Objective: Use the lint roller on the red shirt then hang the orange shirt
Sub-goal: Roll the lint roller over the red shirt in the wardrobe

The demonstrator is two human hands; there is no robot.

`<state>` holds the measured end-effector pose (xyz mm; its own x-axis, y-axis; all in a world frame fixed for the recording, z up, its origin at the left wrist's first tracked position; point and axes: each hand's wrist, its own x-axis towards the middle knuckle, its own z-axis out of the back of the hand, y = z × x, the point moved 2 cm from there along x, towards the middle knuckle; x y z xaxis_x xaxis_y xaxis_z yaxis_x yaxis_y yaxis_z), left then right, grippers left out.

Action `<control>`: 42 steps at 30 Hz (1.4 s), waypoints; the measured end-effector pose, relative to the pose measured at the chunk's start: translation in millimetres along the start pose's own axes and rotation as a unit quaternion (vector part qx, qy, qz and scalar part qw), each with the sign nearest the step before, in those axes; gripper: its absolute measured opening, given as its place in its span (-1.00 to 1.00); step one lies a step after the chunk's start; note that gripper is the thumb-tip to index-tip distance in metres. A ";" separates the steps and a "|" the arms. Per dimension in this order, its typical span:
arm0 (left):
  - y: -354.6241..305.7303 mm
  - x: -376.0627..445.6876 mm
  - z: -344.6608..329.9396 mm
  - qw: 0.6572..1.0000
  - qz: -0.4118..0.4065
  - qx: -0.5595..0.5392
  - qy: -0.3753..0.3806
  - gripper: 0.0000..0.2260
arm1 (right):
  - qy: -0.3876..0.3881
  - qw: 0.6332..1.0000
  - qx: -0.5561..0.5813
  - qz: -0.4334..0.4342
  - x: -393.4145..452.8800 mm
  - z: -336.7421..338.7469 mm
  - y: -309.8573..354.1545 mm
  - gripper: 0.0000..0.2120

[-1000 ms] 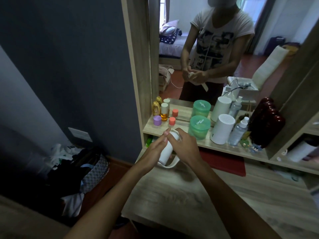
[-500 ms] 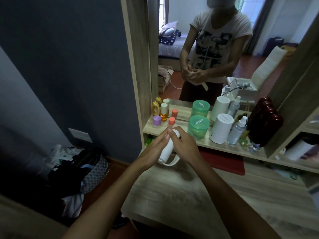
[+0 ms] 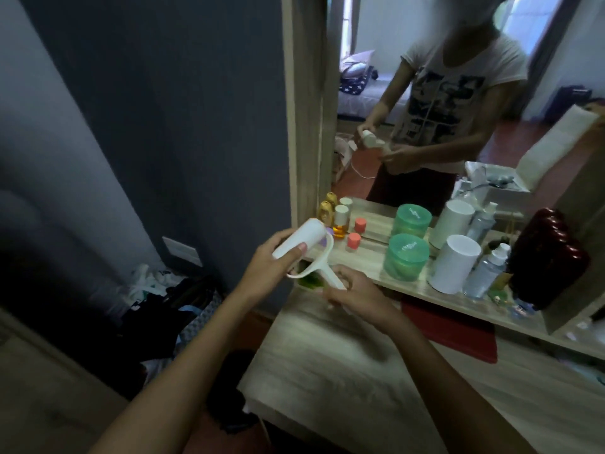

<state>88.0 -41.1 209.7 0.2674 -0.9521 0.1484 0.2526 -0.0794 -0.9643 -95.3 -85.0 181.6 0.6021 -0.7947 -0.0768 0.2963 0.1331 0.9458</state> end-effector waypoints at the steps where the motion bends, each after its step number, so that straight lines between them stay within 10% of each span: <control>1: -3.8 -0.6 14.2 1.000 -0.005 0.021 -0.011 -0.64 | 0.003 0.999 -0.035 0.007 7.6 -10.3 3.6 -0.78; 7: -32.7 -19.7 128.9 0.956 -0.095 0.083 -0.264 -0.59 | -0.066 0.994 -0.036 0.075 72.1 -91.9 75.0 -0.73; 17: -6.0 -158.5 332.6 0.737 -0.054 0.449 -0.502 -0.50 | 0.041 0.992 0.016 0.120 107.7 -298.3 151.3 -0.62; 26: 76.7 -191.4 435.7 0.641 0.167 0.639 -0.390 -0.23 | 0.094 0.989 0.069 0.090 123.6 -431.9 163.8 -0.64; 42: 168.5 -163.1 495.7 0.587 0.156 0.702 -0.371 -0.20 | 0.035 0.998 0.036 0.048 154.8 -502.7 127.5 -0.74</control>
<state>547.9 247.2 131.6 0.7042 -0.4233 0.5701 0.4625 0.8826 0.0841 408.3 106.6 131.6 0.6755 -0.7373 -0.0045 0.1820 0.1608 0.9701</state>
